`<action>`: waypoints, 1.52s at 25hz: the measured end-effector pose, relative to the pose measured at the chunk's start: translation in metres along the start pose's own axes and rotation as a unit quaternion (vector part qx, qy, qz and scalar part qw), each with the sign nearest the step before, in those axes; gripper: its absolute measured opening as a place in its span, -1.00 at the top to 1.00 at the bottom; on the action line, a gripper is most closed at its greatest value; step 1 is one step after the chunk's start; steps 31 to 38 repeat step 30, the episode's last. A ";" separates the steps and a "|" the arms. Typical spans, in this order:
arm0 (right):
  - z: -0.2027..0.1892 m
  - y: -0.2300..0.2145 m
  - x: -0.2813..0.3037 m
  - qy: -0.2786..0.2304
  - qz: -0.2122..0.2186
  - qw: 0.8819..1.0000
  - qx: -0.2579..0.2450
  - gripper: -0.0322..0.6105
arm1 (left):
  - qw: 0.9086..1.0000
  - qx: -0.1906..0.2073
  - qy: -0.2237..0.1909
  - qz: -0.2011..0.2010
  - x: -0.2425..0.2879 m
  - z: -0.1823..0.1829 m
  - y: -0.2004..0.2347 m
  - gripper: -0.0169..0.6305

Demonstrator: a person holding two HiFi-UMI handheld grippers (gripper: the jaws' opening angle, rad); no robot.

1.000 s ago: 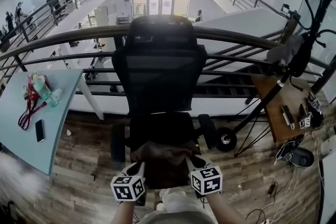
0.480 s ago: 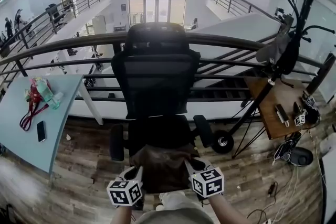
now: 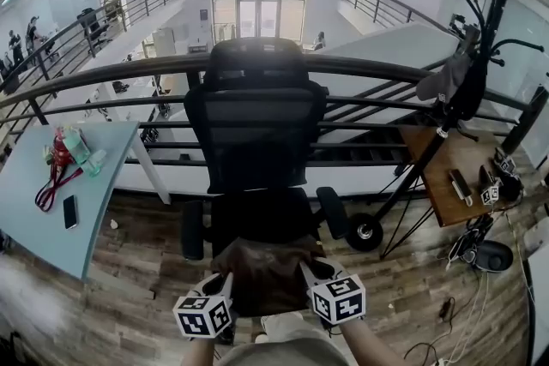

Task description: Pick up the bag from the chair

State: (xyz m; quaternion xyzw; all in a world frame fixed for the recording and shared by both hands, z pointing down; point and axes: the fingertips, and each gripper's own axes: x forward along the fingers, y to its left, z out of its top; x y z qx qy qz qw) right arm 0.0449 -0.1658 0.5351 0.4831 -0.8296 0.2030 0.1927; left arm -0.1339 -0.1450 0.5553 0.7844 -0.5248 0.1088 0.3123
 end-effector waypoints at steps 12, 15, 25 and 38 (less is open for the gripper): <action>0.011 0.005 -0.004 -0.018 -0.002 1.000 -0.008 0.85 | 1.000 -0.002 -0.019 -0.002 -0.007 0.009 -0.001 0.89; 0.013 0.007 -0.004 -0.020 0.000 1.000 -0.009 0.85 | 1.000 -0.002 -0.020 -0.001 -0.008 0.010 0.000 0.89; 0.014 0.007 -0.004 -0.022 0.003 1.000 -0.008 0.85 | 1.000 -0.003 -0.019 -0.001 -0.004 0.010 0.001 0.89; 0.016 0.008 -0.003 -0.023 0.003 1.000 -0.008 0.85 | 1.000 -0.006 -0.021 -0.004 -0.005 0.012 0.001 0.89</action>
